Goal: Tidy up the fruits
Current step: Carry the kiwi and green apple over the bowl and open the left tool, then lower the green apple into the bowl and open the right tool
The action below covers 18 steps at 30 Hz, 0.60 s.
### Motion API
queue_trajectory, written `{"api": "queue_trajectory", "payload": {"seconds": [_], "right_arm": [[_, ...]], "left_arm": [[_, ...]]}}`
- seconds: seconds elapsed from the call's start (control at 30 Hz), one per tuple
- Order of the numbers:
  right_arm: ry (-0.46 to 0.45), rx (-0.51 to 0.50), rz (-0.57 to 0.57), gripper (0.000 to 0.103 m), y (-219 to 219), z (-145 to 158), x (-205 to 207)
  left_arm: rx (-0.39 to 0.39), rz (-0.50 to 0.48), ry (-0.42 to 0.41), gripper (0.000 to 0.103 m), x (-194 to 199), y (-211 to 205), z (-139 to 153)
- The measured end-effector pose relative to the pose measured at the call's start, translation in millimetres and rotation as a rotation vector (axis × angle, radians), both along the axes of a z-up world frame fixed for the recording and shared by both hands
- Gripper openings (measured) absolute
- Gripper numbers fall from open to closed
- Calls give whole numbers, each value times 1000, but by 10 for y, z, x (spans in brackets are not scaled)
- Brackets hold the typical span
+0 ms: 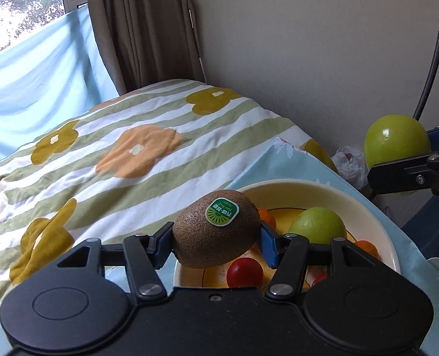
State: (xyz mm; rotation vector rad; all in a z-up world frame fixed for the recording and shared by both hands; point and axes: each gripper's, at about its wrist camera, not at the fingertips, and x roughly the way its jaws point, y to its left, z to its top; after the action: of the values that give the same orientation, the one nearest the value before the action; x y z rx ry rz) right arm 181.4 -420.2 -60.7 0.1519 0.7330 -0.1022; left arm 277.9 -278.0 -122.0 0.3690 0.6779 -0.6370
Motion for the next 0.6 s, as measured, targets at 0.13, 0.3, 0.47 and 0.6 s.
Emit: {"api": "queue_trajectory", "payload": {"seconds": [0.13,0.3,0.47,0.6], "right_arm": [[9,10,-4,71,-73,-48,44],[11,19,-4,71,-122,-64,77],[6,38,-3,71,-177,-40,150],[5,40,10,72,-187,-40,270]], "left_arm": [[13,7,18,63,50,-42,-73],[-29,-14,-5,103,30,-43,13],[-27,-14,-45,103,-33,-6,168],[-37,2,-49,103,-88,71,271]]}}
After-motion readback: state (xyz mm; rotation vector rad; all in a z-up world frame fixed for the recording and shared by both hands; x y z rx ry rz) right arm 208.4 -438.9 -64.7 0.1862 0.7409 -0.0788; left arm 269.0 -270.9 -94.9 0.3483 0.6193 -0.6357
